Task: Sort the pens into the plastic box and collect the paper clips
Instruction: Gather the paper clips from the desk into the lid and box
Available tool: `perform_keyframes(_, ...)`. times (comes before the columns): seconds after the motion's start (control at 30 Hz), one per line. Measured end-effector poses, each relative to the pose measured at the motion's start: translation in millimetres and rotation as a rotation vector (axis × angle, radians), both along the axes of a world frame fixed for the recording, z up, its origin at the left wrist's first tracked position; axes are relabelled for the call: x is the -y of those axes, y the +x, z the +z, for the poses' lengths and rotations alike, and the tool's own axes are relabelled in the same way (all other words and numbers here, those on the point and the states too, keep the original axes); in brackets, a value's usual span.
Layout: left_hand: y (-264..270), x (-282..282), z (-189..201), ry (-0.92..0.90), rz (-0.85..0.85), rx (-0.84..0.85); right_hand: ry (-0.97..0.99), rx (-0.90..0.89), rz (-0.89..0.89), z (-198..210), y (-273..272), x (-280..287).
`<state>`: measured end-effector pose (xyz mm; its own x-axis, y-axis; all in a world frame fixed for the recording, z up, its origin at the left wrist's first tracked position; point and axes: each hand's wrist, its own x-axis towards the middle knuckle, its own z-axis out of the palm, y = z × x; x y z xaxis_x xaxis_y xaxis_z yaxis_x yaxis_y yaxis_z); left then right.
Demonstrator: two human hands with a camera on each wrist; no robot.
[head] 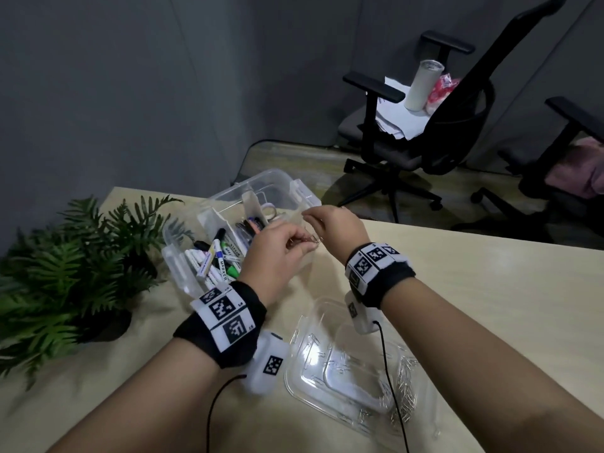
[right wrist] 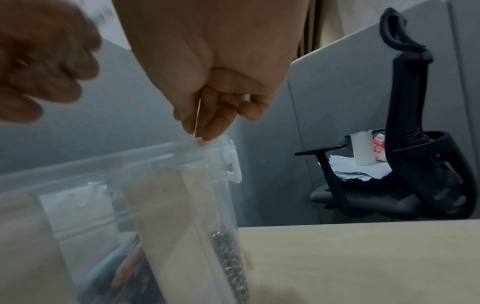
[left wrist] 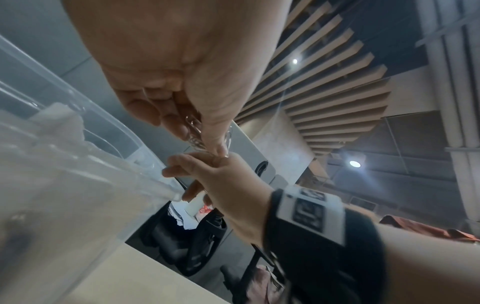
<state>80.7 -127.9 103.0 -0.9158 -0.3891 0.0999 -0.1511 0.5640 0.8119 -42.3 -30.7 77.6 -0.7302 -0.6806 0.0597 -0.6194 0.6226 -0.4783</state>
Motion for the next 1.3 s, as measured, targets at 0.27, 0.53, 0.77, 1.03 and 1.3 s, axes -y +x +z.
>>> perform_keyframes(0.27,-60,19,-17,-0.140,0.146,0.193,-0.172,0.073,-0.158,-10,3,-75)
perform_keyframes(0.53,-57,20,-33,-0.162,0.085,0.384,-0.141,0.157,-0.170,-34,34,-142)
perform_keyframes(0.77,-15,-13,-12,-0.191,-0.014,0.124,-0.028,0.265,-0.203,-62,70,-188)
perform_keyframes(1.03,48,-81,-81,-0.052,-0.298,0.483,0.200,0.497,-0.186,-103,119,-228)
perform_keyframes(1.3,58,-100,-131,-0.093,-0.343,0.626,0.206,0.534,-0.158,-115,122,-221)
